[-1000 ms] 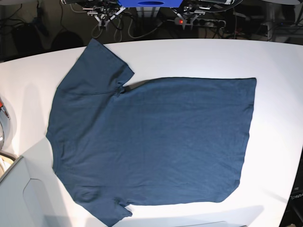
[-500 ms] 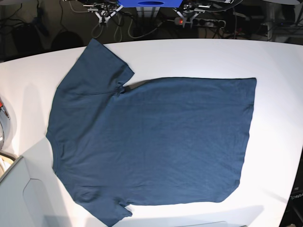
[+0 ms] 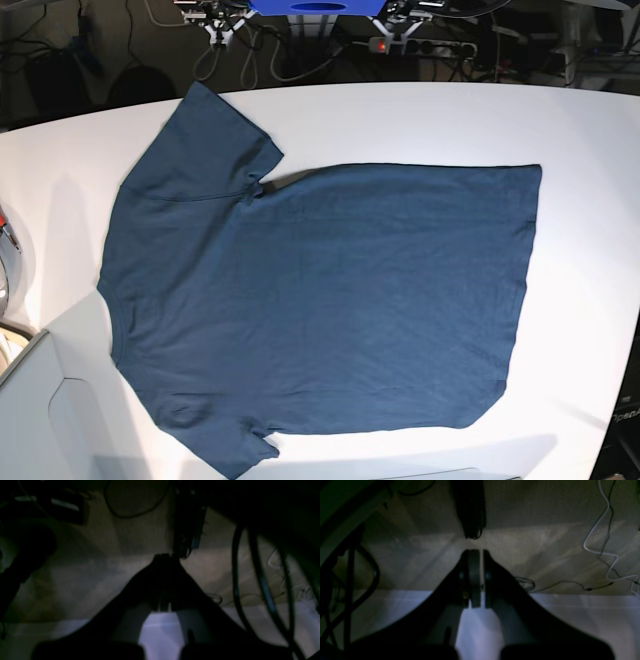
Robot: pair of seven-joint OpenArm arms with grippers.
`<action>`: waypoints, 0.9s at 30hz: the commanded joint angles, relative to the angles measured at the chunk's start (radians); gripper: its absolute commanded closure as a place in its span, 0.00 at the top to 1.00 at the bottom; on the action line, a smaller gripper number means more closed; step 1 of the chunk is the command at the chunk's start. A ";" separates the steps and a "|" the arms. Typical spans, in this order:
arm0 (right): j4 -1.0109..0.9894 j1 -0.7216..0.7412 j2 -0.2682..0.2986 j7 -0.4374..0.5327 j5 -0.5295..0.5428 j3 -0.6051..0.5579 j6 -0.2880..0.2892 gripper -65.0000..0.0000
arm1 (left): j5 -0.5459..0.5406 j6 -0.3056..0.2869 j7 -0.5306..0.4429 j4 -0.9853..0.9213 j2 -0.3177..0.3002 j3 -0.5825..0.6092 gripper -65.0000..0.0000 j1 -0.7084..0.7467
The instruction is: Fold the T-shirt properly
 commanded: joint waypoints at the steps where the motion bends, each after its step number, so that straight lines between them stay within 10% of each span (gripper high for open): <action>1: 0.008 -0.008 0.002 -0.014 -0.002 -0.001 0.023 0.00 | 0.001 0.000 -0.003 0.002 0.002 0.001 0.00 0.003; 27: 0.009 -0.008 0.034 -0.020 -0.004 -0.002 0.021 0.00 | 0.002 -0.003 -0.003 0.004 -0.006 0.002 0.00 0.020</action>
